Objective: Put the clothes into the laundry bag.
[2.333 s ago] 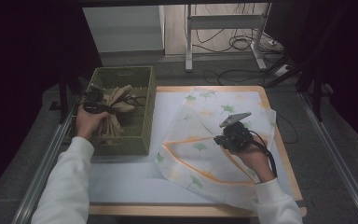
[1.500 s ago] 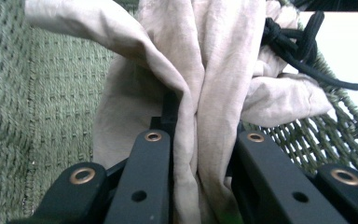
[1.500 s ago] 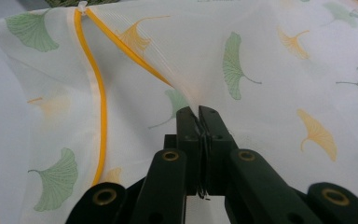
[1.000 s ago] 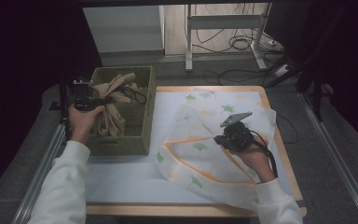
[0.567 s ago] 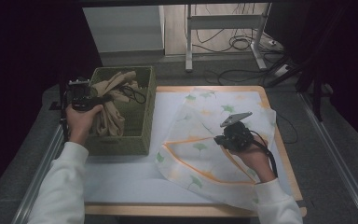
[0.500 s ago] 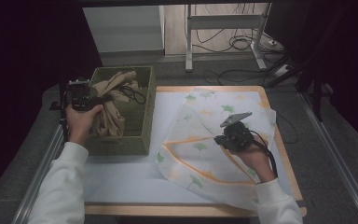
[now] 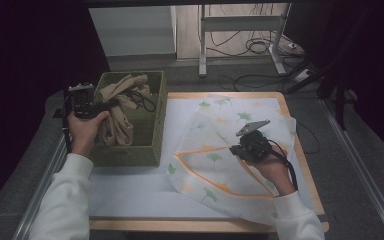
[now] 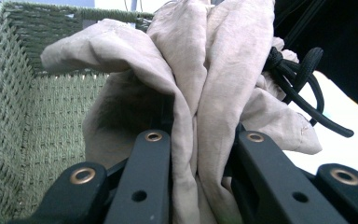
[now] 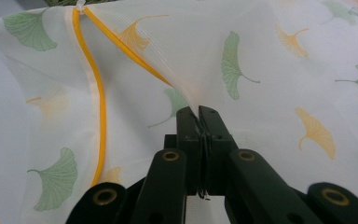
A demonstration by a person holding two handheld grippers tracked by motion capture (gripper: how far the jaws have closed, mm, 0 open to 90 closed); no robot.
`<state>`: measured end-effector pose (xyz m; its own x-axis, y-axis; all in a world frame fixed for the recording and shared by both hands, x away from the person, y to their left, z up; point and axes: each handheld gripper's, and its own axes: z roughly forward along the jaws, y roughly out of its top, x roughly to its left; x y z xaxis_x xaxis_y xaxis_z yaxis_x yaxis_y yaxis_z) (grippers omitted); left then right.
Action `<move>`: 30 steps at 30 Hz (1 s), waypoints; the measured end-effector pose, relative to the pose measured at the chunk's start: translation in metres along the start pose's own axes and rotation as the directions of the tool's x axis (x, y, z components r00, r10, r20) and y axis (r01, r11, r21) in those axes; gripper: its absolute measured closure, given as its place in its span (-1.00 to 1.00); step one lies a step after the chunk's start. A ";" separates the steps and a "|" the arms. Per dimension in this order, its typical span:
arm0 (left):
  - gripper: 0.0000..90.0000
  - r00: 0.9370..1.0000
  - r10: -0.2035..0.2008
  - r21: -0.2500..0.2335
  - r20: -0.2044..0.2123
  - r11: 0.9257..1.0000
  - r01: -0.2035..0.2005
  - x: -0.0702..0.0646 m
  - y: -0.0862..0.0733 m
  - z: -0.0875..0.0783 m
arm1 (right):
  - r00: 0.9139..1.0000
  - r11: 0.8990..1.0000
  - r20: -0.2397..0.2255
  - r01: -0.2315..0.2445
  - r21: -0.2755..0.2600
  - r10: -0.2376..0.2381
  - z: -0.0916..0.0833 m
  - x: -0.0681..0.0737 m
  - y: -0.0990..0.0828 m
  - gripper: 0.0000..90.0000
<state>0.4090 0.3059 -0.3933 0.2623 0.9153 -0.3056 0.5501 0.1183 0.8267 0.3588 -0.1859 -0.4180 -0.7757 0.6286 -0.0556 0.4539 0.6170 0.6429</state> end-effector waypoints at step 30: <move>0.77 0.999 0.003 -0.073 0.036 0.997 -0.001 -0.005 0.006 -0.021 | 1.000 1.000 -0.003 0.003 0.009 -0.003 0.001 0.002 0.000 0.93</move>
<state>0.3948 0.3098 -0.3767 0.2928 0.9011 -0.3199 0.4905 0.1457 0.8592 0.3580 -0.1842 -0.4187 -0.7782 0.6256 -0.0553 0.4557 0.6231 0.6357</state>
